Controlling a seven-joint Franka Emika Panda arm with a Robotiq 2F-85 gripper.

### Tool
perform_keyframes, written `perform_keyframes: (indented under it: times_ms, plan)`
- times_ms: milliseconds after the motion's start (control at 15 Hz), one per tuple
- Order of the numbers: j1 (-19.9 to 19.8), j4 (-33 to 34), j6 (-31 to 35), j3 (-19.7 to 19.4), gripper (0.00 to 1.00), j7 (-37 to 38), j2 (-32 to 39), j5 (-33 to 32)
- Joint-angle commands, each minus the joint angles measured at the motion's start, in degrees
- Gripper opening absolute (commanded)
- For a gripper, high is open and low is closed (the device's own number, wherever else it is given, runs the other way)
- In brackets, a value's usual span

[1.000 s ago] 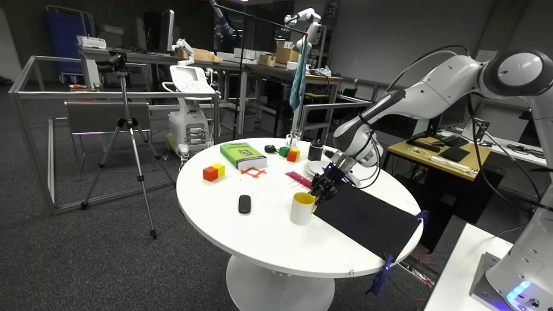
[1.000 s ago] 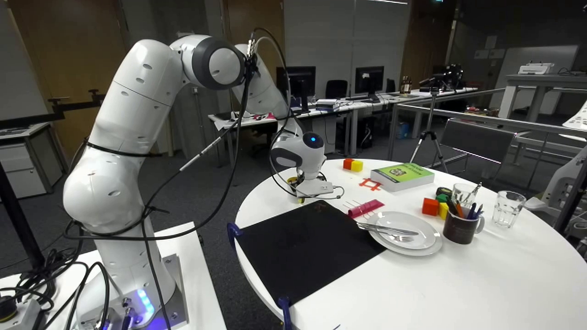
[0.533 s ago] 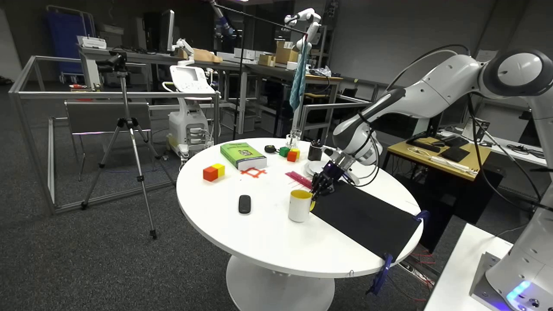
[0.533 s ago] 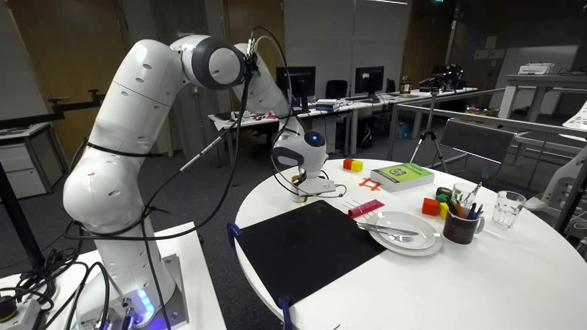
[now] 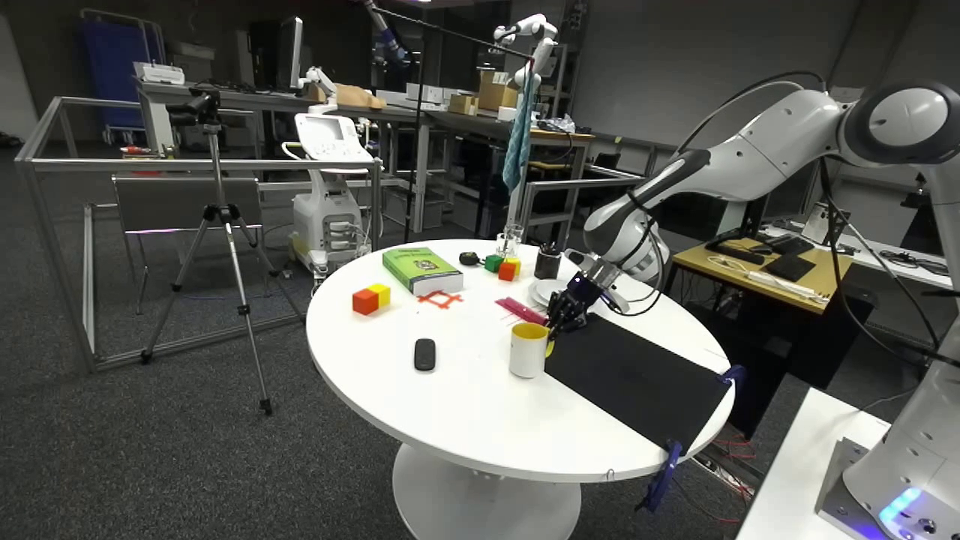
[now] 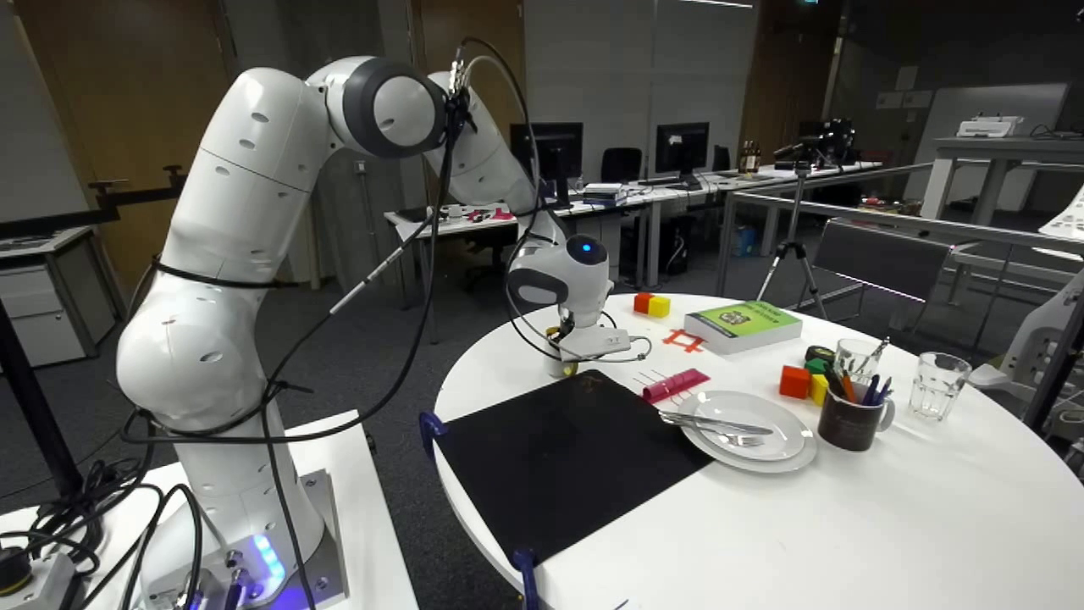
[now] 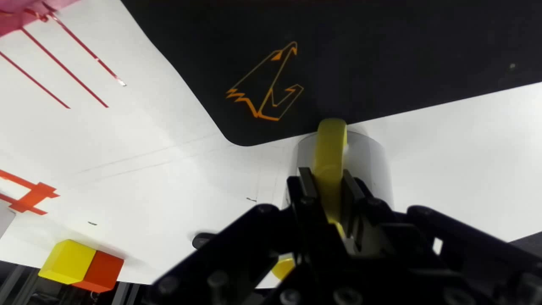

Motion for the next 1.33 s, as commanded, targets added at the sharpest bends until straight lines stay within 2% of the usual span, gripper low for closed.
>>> perform_keyframes:
  times_ms: [0, 400, 800, 1000, 1267]
  plan:
    - [-0.9, -4.5, -2.4, -0.8, 0.04, 0.4, -7.2, -0.4]
    - [-2.6, -9.7, -1.7, -2.0, 0.04, -1.0, -13.4, 0.0]
    - [-2.4, -17.9, -1.0, -7.1, 0.04, 4.7, -20.4, -0.3]
    - [-2.9, -21.2, -0.4, -8.5, 0.04, 7.0, -24.2, 2.7]
    - [-2.6, -24.6, 5.5, -8.3, 0.04, 10.0, -28.2, 10.1]
